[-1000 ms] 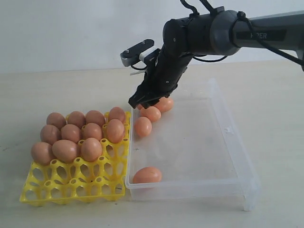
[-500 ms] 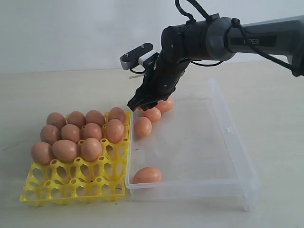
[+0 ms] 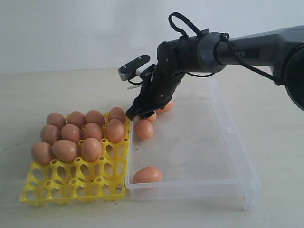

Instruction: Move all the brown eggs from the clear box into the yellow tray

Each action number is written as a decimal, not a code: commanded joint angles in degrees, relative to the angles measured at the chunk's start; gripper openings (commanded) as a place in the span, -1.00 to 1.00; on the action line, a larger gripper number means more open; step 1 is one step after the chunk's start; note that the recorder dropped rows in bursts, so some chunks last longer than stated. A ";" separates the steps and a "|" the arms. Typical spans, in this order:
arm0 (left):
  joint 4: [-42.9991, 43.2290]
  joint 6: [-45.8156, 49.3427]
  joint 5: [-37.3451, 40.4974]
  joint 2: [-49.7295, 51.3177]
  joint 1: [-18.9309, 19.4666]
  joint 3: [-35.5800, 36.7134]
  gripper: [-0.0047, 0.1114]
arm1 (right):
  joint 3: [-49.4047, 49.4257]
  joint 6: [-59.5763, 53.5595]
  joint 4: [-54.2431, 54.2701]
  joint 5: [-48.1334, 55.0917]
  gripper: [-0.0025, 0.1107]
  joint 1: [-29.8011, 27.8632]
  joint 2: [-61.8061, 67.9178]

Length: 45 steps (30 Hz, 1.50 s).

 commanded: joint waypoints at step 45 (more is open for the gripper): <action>-0.17 -0.23 -0.35 -0.32 -0.28 -0.23 -0.92 | -5.34 0.37 3.16 -3.58 0.09 0.91 2.35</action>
